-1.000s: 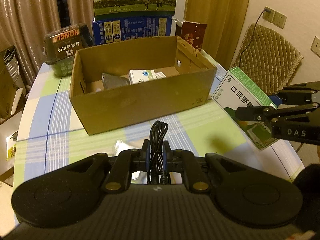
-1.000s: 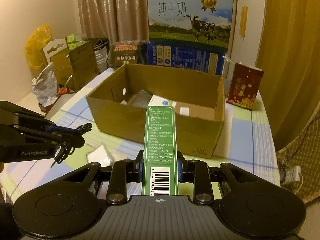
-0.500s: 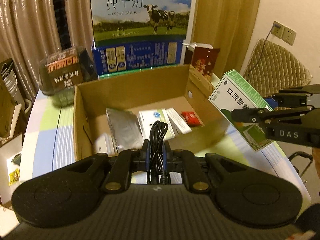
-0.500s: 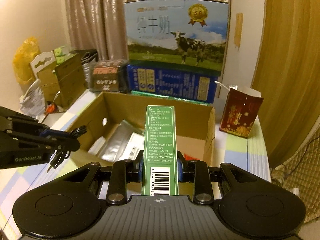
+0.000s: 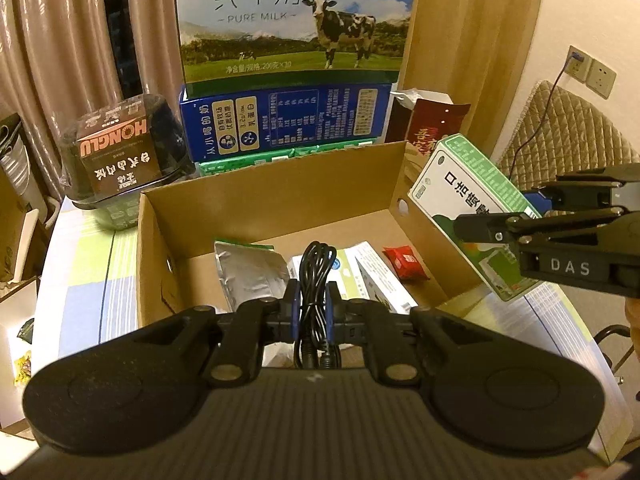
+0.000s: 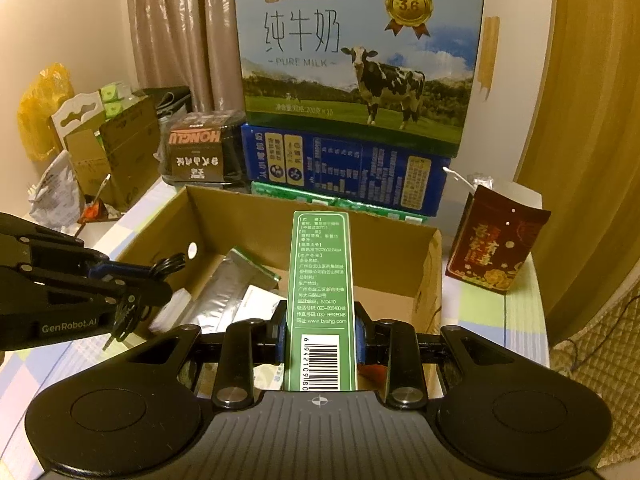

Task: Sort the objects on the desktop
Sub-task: 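Carry the green box and black cable over the cardboard box with both tools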

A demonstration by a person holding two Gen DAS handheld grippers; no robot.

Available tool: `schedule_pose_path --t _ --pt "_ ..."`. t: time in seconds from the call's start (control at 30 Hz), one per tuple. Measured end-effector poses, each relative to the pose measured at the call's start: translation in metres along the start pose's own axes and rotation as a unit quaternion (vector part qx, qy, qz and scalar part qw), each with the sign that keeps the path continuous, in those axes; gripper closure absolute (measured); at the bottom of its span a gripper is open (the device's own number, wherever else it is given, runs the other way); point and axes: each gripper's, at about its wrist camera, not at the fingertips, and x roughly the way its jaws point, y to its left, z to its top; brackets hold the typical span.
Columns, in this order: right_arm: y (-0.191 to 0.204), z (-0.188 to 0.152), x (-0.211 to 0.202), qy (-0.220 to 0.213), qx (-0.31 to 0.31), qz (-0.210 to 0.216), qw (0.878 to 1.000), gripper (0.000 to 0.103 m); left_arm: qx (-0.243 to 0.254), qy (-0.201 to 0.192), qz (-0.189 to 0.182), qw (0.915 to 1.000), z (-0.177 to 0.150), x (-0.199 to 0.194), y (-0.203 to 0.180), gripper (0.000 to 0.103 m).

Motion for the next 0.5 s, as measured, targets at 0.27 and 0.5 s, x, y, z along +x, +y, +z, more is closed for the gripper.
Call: schedule_pose_path --t 0.27,0.5 --pt "-0.008 0.006 0.012 0.000 0.009 -0.003 1.000 0.076 -0.011 0.003 -0.003 0.9999 0.009 0.018 0.010 0.094" --pt "-0.010 0.010 0.017 -0.004 0.007 -0.008 1.000 0.076 -0.035 -0.001 -0.007 0.9994 0.014 0.036 0.019 0.094"
